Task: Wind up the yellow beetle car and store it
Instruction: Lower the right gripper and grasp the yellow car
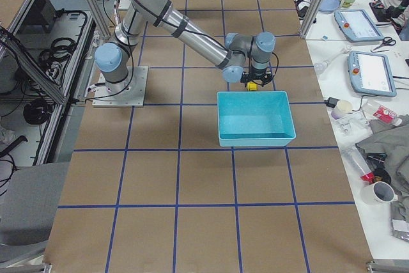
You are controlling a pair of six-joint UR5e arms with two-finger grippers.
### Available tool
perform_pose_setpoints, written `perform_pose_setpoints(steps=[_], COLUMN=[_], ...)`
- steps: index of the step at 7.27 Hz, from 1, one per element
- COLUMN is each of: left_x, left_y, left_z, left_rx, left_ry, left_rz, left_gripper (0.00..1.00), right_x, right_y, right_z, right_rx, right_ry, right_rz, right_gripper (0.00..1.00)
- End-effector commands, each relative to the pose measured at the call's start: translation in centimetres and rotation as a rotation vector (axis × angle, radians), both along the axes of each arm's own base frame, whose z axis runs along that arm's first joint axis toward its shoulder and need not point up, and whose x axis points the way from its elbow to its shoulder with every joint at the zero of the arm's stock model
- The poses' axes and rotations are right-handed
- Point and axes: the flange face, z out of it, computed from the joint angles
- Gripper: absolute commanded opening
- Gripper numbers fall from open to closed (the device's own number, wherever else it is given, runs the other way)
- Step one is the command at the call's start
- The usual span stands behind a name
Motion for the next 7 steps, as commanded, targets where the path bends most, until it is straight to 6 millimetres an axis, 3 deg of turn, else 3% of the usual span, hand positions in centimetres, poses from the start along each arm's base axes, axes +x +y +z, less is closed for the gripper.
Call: perform_pose_setpoints(steps=[1,2,3,4,6,7], left_x=[0.1,0.2,0.3,0.3,0.4,0.4], left_y=[0.0,0.0,0.0,0.0,-0.1,0.0], left_z=[-0.2,-0.1,-0.3,-0.5,-0.6,-0.6], left_rx=[0.004,0.003,0.006,0.009,0.012,0.01], left_ry=[-0.006,-0.006,-0.005,-0.003,-0.006,-0.006], left_rz=[0.001,0.003,0.004,0.004,0.006,0.006], left_gripper=[1.0,1.0,1.0,1.0,1.0,1.0], right_x=[0.0,-0.1,-0.1,0.8,2.3,0.5], right_y=[0.0,0.1,0.1,0.7,3.0,3.1], right_z=[-0.1,-0.1,0.7,3.1,10.9,12.0], right_rx=[0.0,0.002,0.002,-0.008,0.008,0.002], right_ry=[0.005,0.012,0.014,-0.007,-0.104,-0.1], right_rz=[0.003,-0.001,-0.008,-0.036,-0.092,-0.111], right_gripper=[0.22,0.07,0.03,0.0,0.0,0.0])
